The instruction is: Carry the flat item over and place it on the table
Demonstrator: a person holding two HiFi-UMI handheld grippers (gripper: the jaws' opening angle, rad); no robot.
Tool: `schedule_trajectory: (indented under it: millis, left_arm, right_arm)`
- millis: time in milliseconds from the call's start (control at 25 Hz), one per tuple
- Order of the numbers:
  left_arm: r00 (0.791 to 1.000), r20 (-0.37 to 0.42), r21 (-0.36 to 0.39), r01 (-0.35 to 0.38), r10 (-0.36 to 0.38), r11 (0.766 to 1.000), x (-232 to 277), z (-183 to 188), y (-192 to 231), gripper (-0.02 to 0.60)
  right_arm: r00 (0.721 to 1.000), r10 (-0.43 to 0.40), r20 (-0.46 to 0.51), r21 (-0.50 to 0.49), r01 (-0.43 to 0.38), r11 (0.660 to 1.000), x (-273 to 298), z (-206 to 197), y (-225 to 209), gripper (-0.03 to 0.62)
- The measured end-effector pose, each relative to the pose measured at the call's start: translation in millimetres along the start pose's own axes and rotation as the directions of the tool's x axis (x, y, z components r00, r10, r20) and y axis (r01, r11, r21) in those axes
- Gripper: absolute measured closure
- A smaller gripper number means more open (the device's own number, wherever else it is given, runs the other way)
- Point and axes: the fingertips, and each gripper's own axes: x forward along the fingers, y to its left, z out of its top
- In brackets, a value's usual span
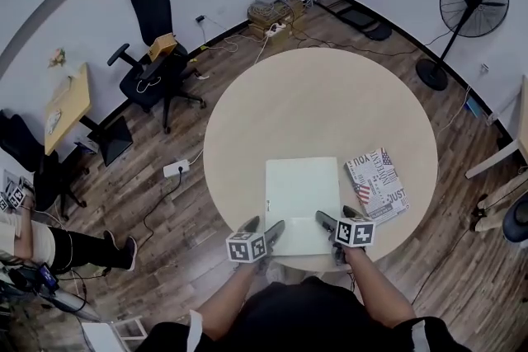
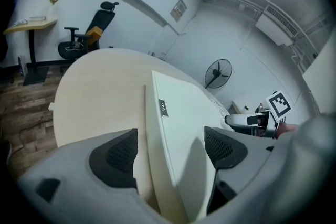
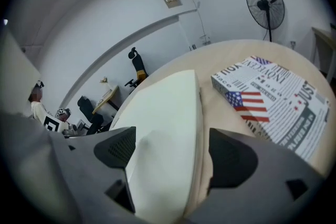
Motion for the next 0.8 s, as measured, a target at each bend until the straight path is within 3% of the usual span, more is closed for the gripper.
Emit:
schedule_trajectory:
  millis: [200,320,480,640,800]
  left_arm:
    - [0.991,0.120,0.058,-0.064,0.056,0.996,-40,39,7,0.211]
    - [0.978,0.205,0.142,-0.072,0.042,0.987,-57,74,-8,0.216]
    - [0.934,0.357,0.287,-0.121,0.011,0.950,-85,121,-45,0.307]
    - [0.869,0.494,0.374,-0.211,-0.001,0.903,-117,163,-78,0.448]
    - [0.853,0.520,0.386,-0.199,-0.034,0.901,-130,181,-100,0.559]
  right_arm:
    - [0.991,0.037,0.127,-0.118,-0.022,0.993,-33,43,18,0.204]
    - [0.975,0.101,0.200,-0.199,-0.061,0.978,-53,75,40,0.206]
    - [0.944,0.138,0.301,-0.326,-0.035,0.945,-88,113,66,0.217]
    - [0.894,0.199,0.402,-0.419,-0.014,0.908,-123,148,95,0.371]
    - [0.809,0.262,0.526,-0.454,0.007,0.891,-158,175,117,0.541]
